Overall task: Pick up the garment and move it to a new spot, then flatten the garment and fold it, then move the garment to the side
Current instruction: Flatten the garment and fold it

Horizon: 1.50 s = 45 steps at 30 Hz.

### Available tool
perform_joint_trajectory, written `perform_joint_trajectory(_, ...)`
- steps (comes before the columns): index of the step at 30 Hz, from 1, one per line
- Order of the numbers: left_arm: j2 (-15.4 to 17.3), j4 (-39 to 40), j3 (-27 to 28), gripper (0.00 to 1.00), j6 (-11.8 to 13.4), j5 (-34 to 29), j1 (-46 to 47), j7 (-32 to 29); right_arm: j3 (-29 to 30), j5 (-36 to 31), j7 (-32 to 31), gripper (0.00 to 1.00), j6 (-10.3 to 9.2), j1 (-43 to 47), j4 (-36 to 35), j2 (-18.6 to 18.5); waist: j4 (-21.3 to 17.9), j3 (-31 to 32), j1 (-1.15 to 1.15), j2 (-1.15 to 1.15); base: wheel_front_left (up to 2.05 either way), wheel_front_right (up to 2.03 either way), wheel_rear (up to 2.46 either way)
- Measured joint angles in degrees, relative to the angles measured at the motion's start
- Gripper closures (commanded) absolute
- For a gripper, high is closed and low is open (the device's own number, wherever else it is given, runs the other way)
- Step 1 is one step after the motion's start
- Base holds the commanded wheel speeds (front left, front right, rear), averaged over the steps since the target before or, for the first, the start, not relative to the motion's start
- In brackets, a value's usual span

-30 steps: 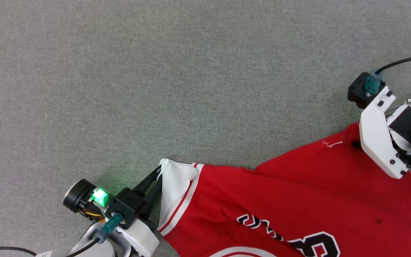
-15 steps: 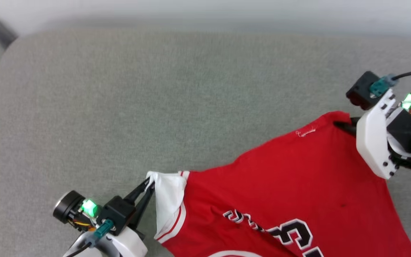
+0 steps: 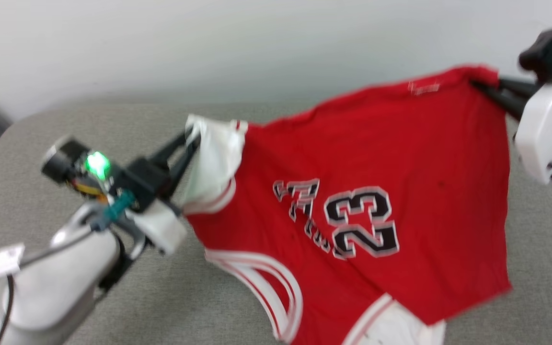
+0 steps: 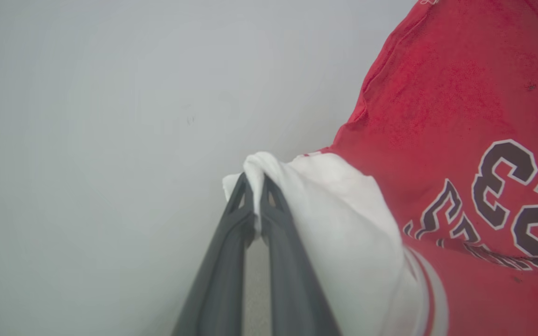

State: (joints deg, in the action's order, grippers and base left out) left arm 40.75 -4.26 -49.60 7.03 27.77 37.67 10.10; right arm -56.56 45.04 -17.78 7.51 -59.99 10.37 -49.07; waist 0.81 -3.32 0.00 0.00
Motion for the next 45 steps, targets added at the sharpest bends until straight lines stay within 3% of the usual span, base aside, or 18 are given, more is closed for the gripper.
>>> perform_joint_trajectory(14,-3.6,-9.1,4.0,1.0,-11.2,-5.0,35.7,-5.9,9.7,-9.5,0.3,1.0,0.01,-22.6,5.6,4.3,-2.0,-12.3,0.0,0.0,0.0,0.0,0.0)
perform_joint_trajectory(19,-4.5,-15.0,4.1,1.0,-13.6,-7.1,50.2,-6.6,11.5,-13.0,0.3,1.0,0.01,-34.1,9.3,6.3,-2.1,-18.8,0.01,0.0,0.0,0.0,0.0)
perform_joint_trajectory(27,-7.8,-26.4,3.3,1.0,-14.3,-6.7,69.7,-4.8,10.3,-19.5,4.1,1.0,0.01,-51.2,18.1,9.6,-1.6,-27.3,0.01,0.0,0.0,0.0,0.0)
perform_joint_trajectory(33,-9.1,-33.2,-0.8,1.0,-14.4,-4.1,77.9,-1.1,7.3,-20.1,8.5,1.0,0.02,-57.3,25.9,13.1,-0.2,-30.2,0.02,0.0,0.0,0.0,0.0)
perform_joint_trajectory(35,-9.1,-35.0,-2.6,1.0,-14.4,-3.0,78.9,-0.3,5.8,-19.5,9.9,1.0,0.02,-57.7,27.9,14.1,0.2,-30.5,0.01,0.0,0.0,0.0,0.0)
perform_joint_trajectory(37,-8.9,-39.0,-7.8,1.0,-14.4,0.6,78.7,1.7,1.1,-16.8,13.3,1.0,0.01,-57.6,32.6,16.0,0.6,-31.4,0.01,0.0,0.0,0.0,0.0)
perform_joint_trajectory(45,-7.7,-40.2,-15.2,1.0,-14.4,5.4,72.1,3.8,-5.0,-12.0,18.3,1.0,0.02,-51.0,36.3,17.0,0.9,-32.0,0.01,0.0,0.0,0.0,0.0)
